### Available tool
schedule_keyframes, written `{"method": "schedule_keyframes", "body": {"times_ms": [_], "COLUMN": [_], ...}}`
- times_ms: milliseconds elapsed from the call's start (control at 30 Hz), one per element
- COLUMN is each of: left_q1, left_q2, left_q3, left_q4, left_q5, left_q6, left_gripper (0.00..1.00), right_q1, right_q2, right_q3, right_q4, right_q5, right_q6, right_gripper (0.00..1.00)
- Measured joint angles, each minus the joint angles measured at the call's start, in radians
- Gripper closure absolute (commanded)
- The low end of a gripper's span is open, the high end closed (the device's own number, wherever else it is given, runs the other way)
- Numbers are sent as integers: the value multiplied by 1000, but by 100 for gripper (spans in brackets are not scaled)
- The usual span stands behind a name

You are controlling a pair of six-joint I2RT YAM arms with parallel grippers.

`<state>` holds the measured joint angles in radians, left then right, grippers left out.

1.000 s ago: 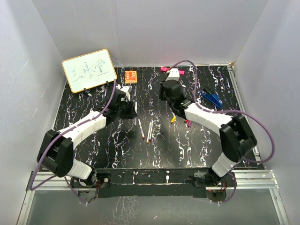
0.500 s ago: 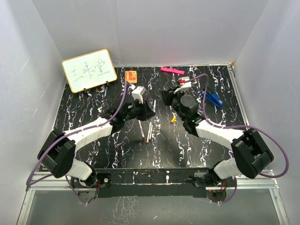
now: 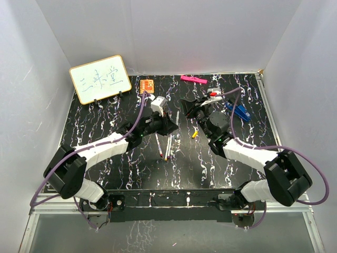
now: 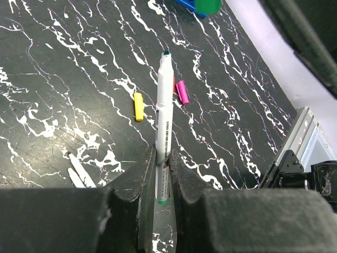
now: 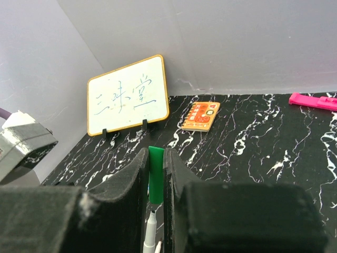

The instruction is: Insert the pens into the pen caps

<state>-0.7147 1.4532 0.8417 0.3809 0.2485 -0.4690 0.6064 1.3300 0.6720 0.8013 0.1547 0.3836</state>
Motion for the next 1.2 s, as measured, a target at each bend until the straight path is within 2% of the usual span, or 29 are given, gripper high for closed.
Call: {"method": "schedule_keyframes", "body": {"times_ms": [1200], "left_q1": [-16], "left_q2": [24], "left_q3": [11], "left_q4": [39], "left_q5": [18], "left_q6": [-3], "left_gripper": [100], "right_q1": [0], "right_q2": [33], "right_q3": [-16], "right_q4": [64], "right_q5": [-23], "right_q6": [52], "right_gripper": [100]}}
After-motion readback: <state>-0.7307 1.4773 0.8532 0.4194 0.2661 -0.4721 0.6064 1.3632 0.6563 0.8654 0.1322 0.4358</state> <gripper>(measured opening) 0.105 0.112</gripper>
